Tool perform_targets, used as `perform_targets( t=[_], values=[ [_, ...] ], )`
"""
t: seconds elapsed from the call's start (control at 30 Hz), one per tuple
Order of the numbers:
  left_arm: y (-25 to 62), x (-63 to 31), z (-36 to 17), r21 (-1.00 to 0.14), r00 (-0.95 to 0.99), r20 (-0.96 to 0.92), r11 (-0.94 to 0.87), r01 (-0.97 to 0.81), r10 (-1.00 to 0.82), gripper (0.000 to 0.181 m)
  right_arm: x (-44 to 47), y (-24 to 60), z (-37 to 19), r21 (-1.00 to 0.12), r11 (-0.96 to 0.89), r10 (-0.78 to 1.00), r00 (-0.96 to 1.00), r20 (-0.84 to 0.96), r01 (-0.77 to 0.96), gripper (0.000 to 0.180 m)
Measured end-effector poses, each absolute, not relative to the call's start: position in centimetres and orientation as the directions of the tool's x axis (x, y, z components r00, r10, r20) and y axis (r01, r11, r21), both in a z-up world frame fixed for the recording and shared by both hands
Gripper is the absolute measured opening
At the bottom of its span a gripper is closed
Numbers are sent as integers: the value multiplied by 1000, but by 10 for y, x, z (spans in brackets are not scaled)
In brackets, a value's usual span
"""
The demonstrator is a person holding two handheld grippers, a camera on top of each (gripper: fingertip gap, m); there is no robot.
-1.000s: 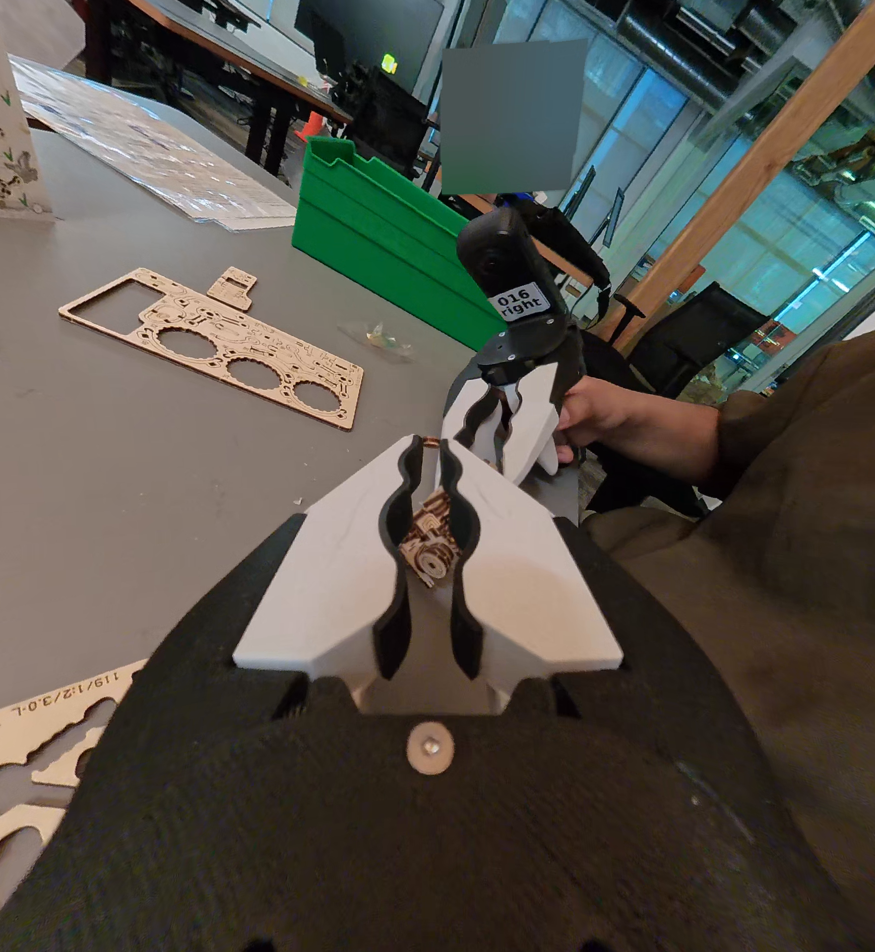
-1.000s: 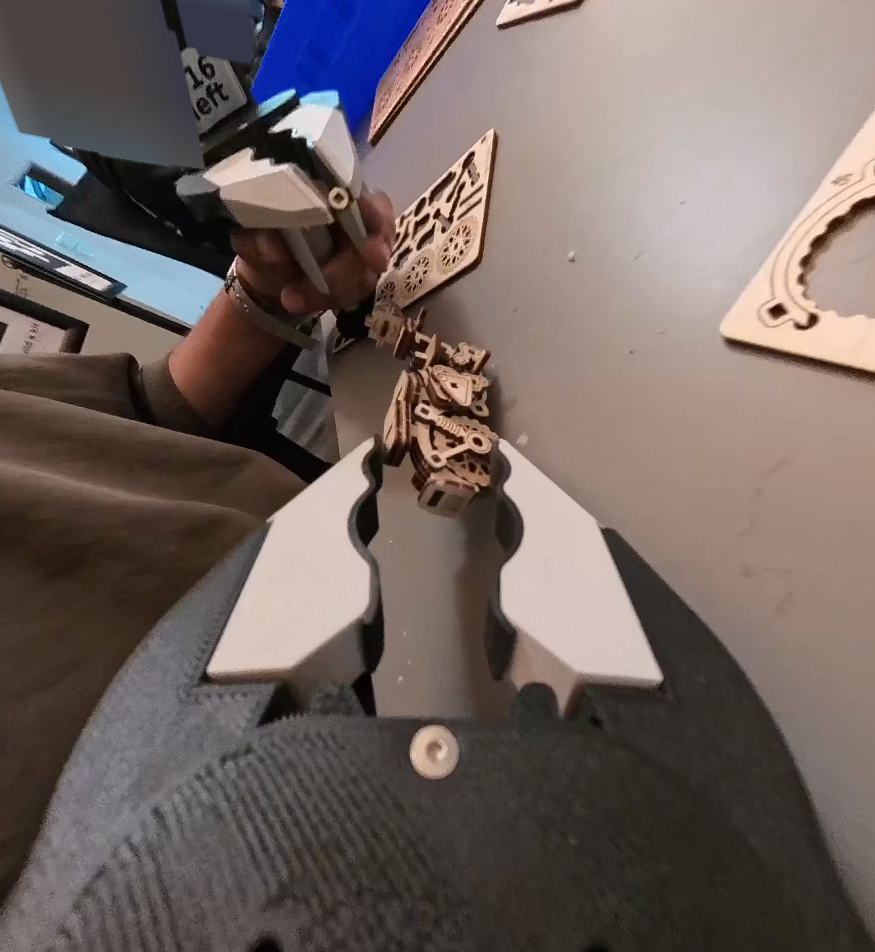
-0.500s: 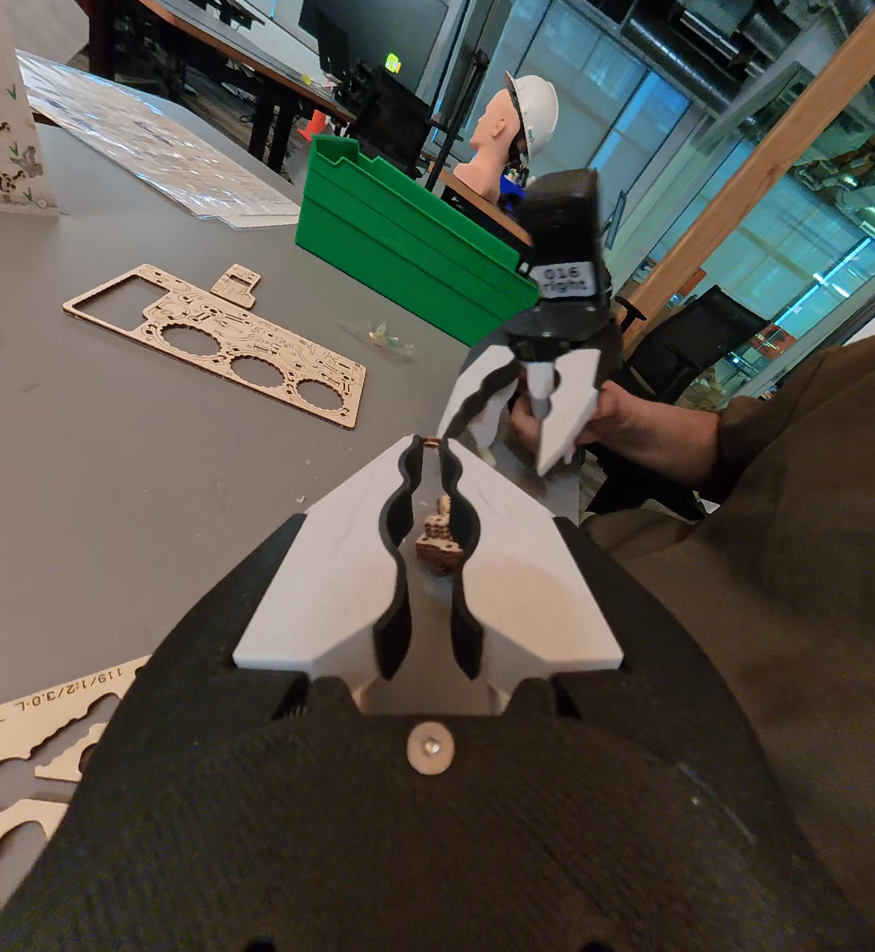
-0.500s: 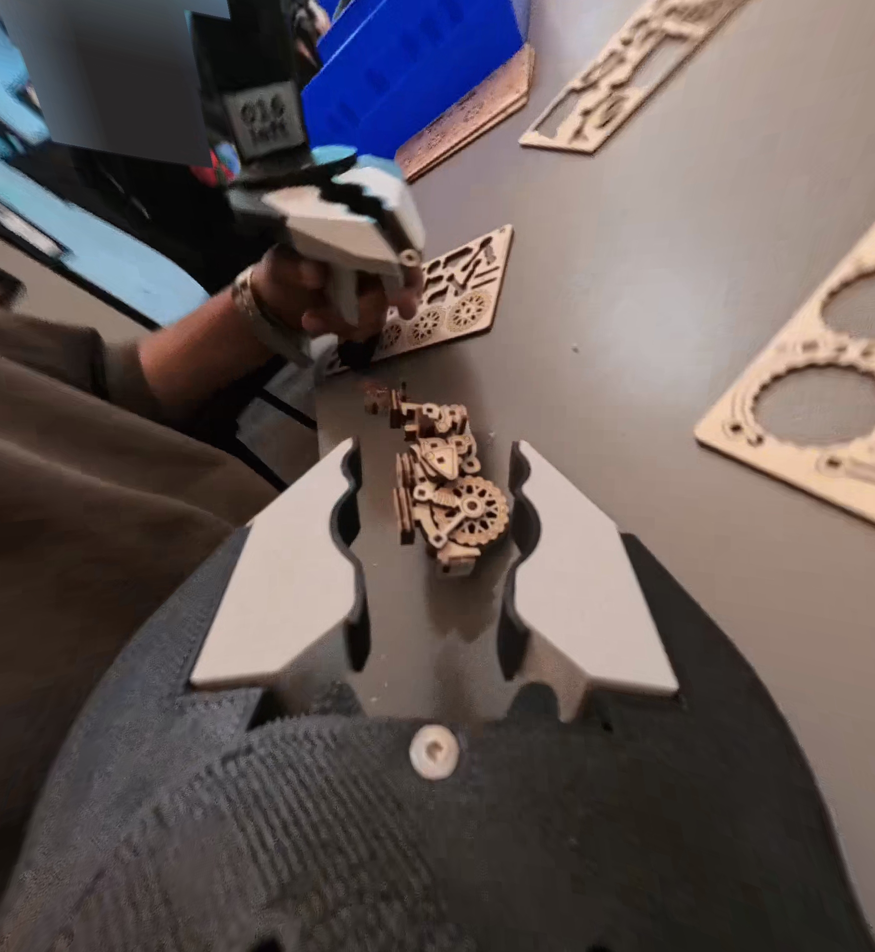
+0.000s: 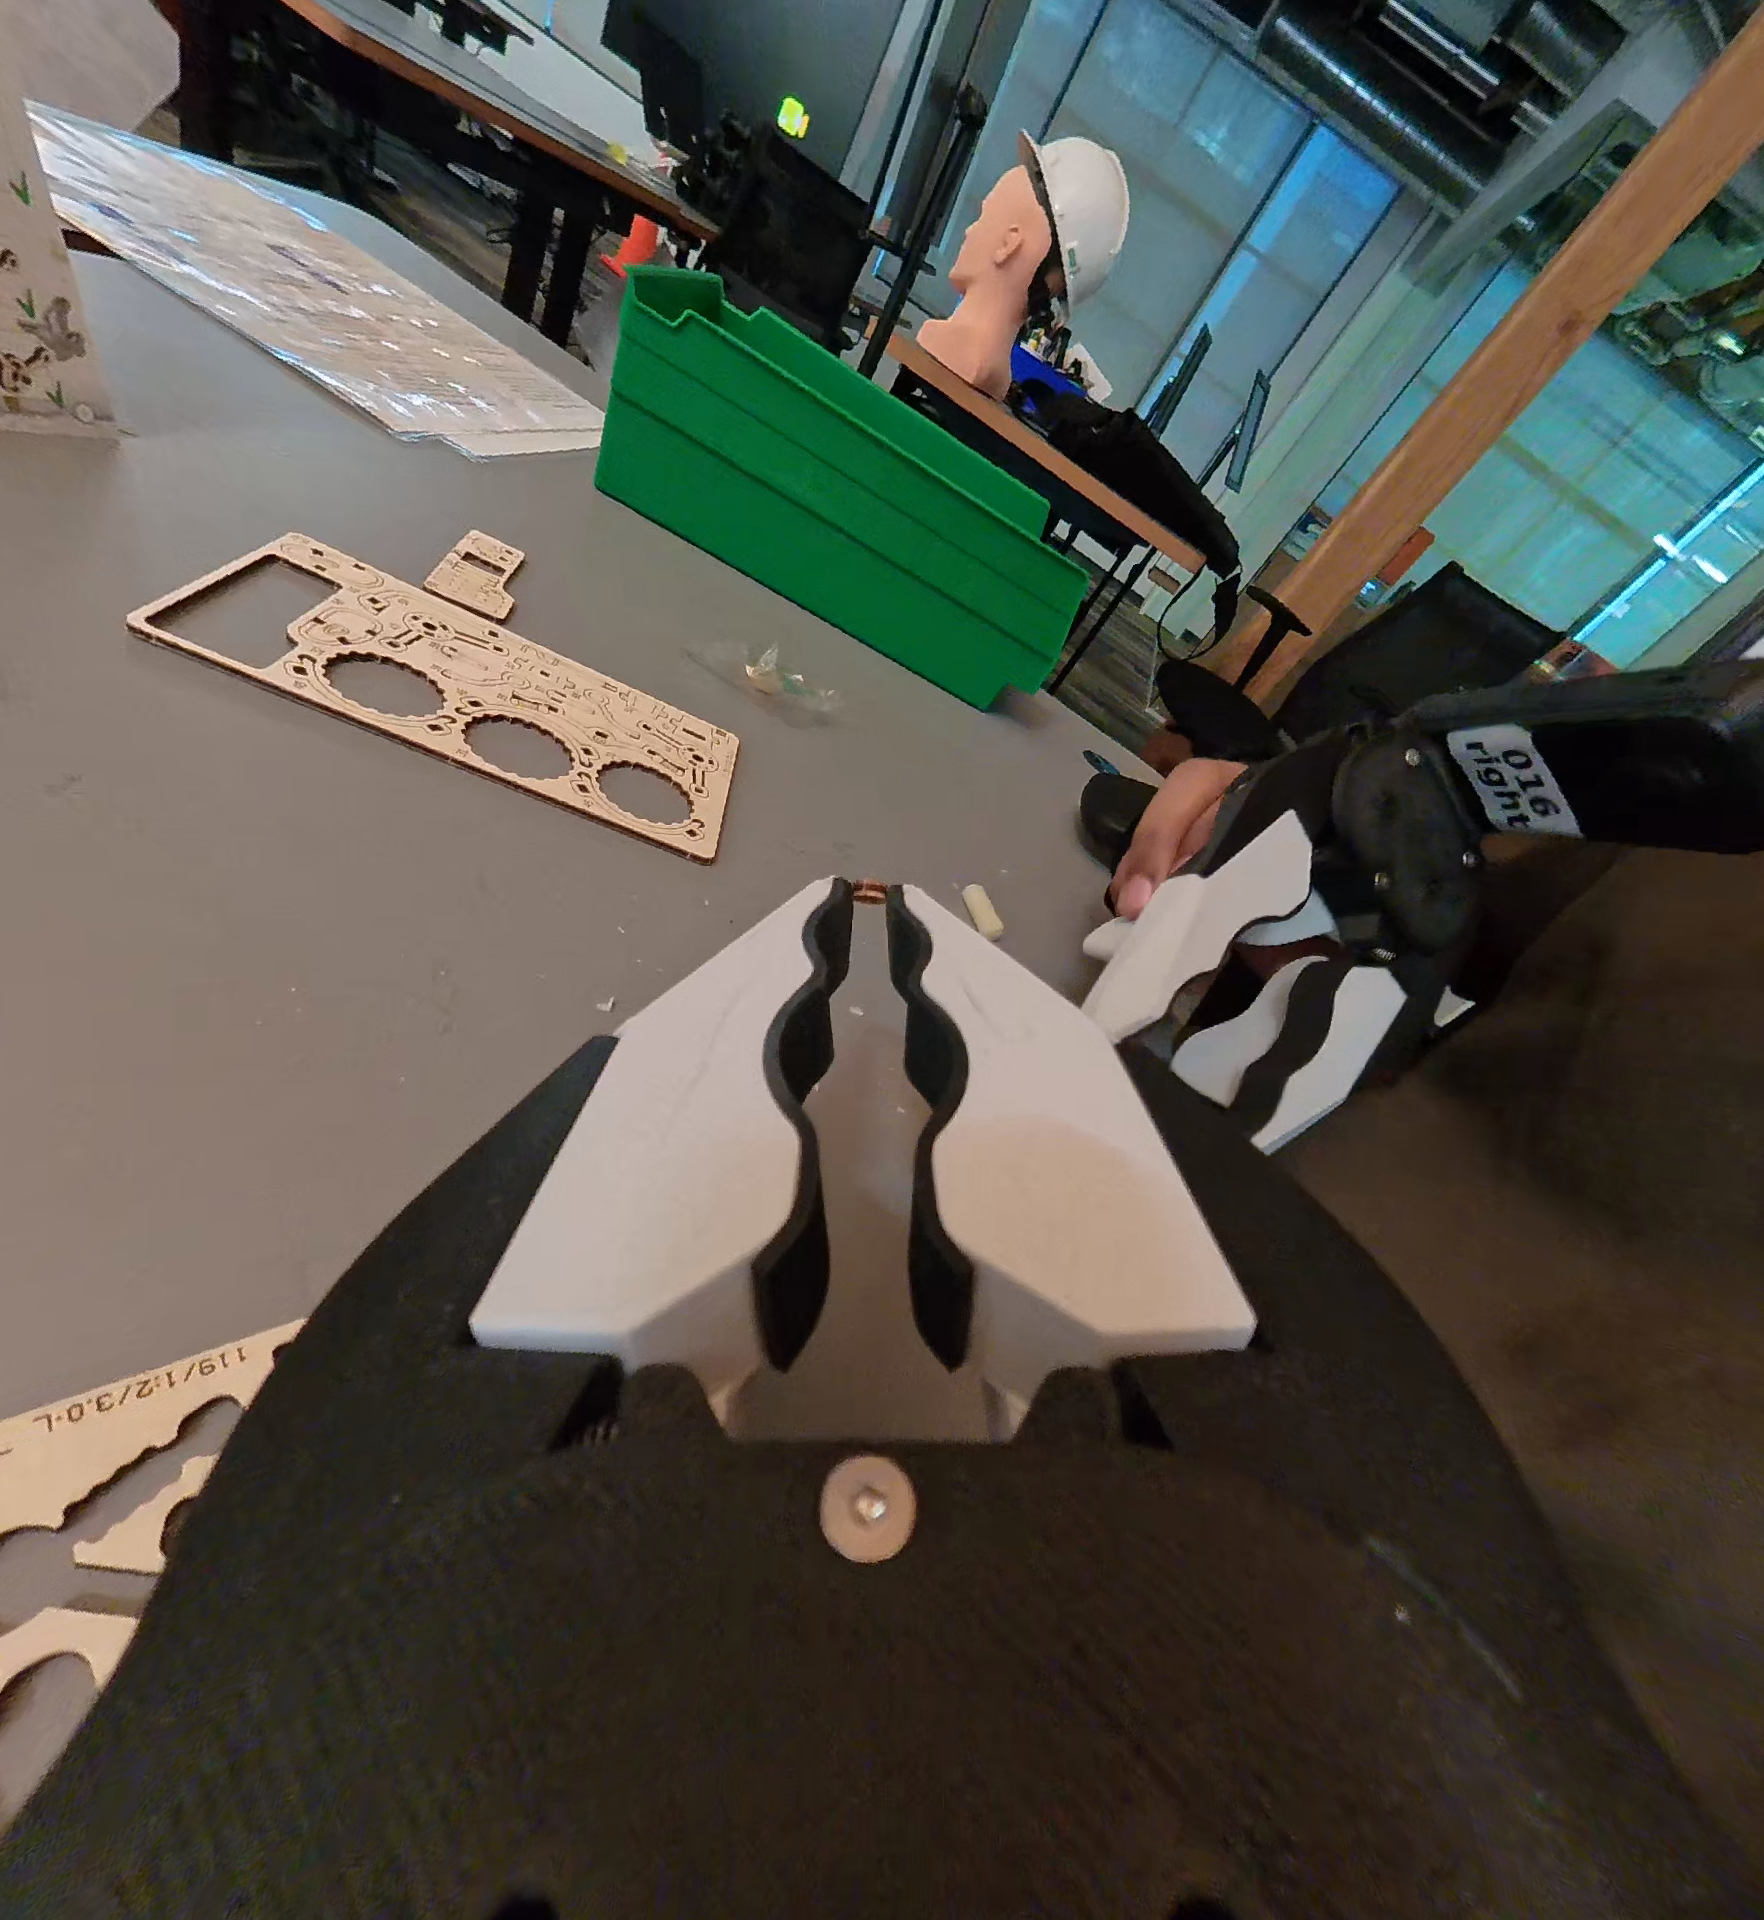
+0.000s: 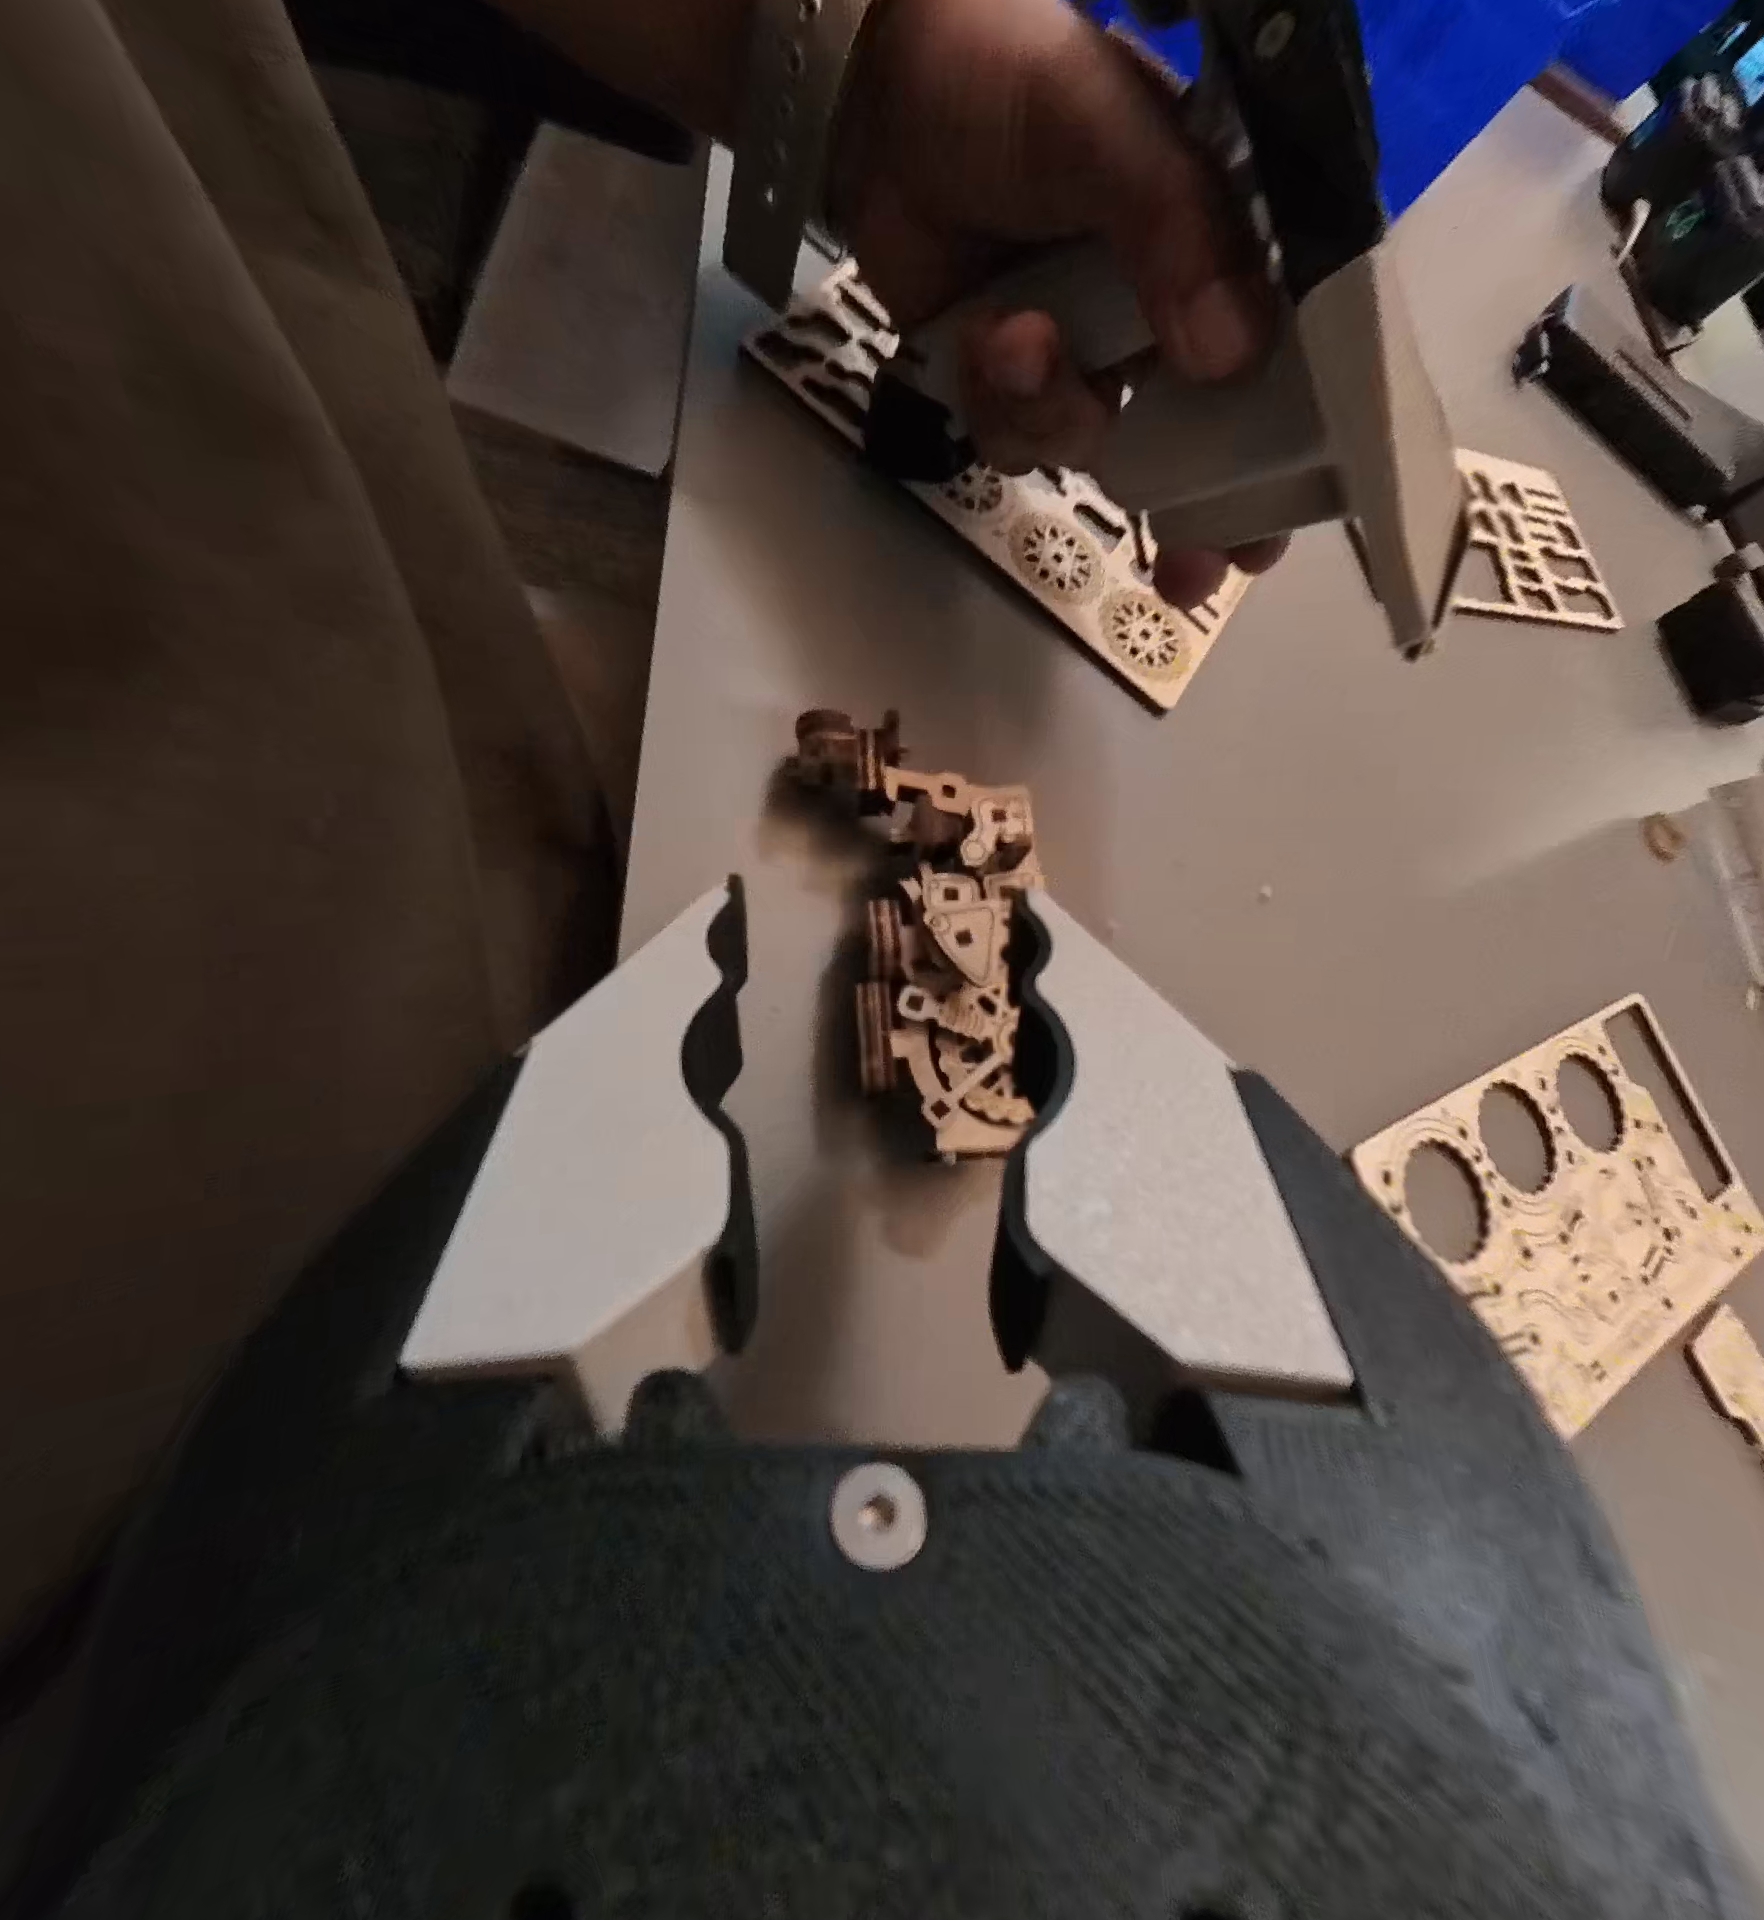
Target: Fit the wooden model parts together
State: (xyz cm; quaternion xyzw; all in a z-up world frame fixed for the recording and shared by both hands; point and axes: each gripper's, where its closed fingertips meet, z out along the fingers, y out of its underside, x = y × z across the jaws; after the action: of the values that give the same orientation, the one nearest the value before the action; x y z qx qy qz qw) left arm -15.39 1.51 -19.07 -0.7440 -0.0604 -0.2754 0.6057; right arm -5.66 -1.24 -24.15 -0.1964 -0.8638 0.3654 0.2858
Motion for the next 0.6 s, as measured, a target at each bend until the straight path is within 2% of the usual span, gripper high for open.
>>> perform_targets(
  t=[0.17,0.27,0.37,0.47,0.6],
  values=[
    [16,-153,-191,-868,841,483,-262,422,-244,4,-65,-4,-263,-669,724,538,-745,395,168,53],
    [15,-153,-191,-868,841,482,-262,422,-244,3,-71,-3,-264,-673,711,558,-744,368,201,52],
    [15,-154,-191,-867,840,486,-262,425,-244,3,-79,4,-261,-689,681,598,-733,325,249,32],
    [15,-154,-191,-866,838,488,-261,427,-245,3,-85,7,-258,-727,592,654,-734,183,347,30],
    [15,-154,-191,-865,837,488,-262,427,-246,3,-98,17,-255,-747,373,723,-677,-138,550,31]
  ],
)
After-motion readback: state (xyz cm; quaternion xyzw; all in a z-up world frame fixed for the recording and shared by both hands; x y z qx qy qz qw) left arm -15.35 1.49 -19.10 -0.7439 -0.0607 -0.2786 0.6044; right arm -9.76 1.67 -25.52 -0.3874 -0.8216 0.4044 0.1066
